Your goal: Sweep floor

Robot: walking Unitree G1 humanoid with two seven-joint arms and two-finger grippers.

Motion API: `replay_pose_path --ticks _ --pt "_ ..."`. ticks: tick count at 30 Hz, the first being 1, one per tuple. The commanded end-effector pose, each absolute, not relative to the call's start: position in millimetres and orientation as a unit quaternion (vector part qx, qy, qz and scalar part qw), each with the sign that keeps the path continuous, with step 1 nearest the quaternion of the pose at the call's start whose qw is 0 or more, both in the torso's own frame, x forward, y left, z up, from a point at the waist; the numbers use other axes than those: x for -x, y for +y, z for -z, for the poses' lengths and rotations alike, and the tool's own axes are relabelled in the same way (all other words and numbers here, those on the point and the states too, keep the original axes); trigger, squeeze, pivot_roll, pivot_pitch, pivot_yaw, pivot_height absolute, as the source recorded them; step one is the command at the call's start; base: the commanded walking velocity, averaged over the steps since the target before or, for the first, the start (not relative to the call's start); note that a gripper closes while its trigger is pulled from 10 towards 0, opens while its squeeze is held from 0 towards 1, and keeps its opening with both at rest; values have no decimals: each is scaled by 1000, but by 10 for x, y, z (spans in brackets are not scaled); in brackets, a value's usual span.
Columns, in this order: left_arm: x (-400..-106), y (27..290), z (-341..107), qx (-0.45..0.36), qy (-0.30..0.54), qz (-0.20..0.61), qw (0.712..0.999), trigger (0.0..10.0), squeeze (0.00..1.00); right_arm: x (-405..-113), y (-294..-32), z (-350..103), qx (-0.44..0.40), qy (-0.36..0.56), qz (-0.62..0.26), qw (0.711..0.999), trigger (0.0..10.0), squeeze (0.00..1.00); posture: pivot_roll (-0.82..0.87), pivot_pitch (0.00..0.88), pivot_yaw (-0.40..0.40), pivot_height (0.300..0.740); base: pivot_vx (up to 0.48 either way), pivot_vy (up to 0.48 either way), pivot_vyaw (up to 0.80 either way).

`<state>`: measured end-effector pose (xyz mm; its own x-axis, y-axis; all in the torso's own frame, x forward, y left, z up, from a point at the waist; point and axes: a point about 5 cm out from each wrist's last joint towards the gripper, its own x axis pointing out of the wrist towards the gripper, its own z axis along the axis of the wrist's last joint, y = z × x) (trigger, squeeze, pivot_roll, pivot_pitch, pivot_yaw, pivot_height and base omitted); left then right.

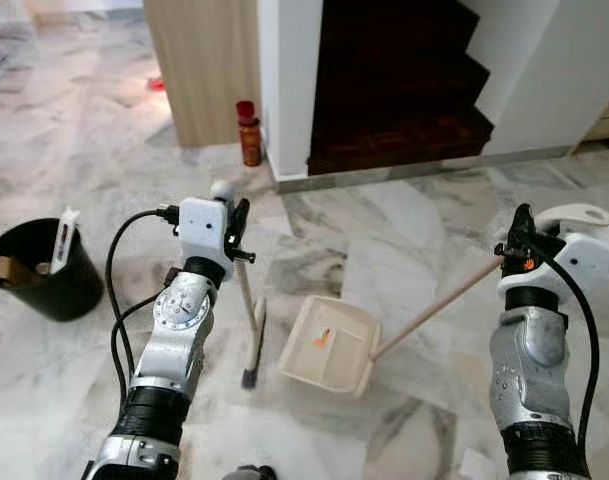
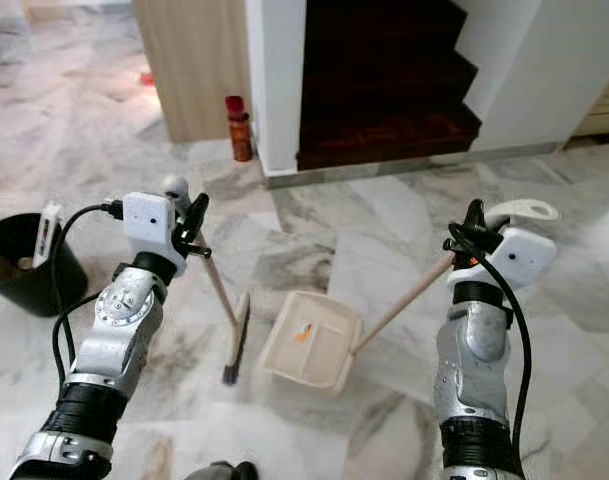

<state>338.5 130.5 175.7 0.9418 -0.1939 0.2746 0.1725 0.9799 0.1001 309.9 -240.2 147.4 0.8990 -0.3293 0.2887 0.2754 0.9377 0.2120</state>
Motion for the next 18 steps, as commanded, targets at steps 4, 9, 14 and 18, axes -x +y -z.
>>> replay_pose_path --ticks 4,9,14,18 --pt "-3387 1282 -1885 -34 -172 98 980 10000 0 -3106 -2449 -1620 -79 -192 159 965 10000 0 77 83 -50 740 0 300 0" --pt "-3385 1286 -1887 -34 -172 97 980 10000 0 -3106 -2501 -1640 -78 -193 165 964 10000 0 75 88 -56 740 0 299 0" --pt "-3376 1288 -1880 -34 -172 95 980 10000 0 -3104 -2516 -1632 -83 -187 165 965 10000 0 75 89 -57 740 0 302 -196" --pt "-3377 1288 -1886 -34 -172 96 980 10000 0 -3105 -2511 -1635 -78 -190 166 964 10000 0 78 90 -58 740 0 301 -261"
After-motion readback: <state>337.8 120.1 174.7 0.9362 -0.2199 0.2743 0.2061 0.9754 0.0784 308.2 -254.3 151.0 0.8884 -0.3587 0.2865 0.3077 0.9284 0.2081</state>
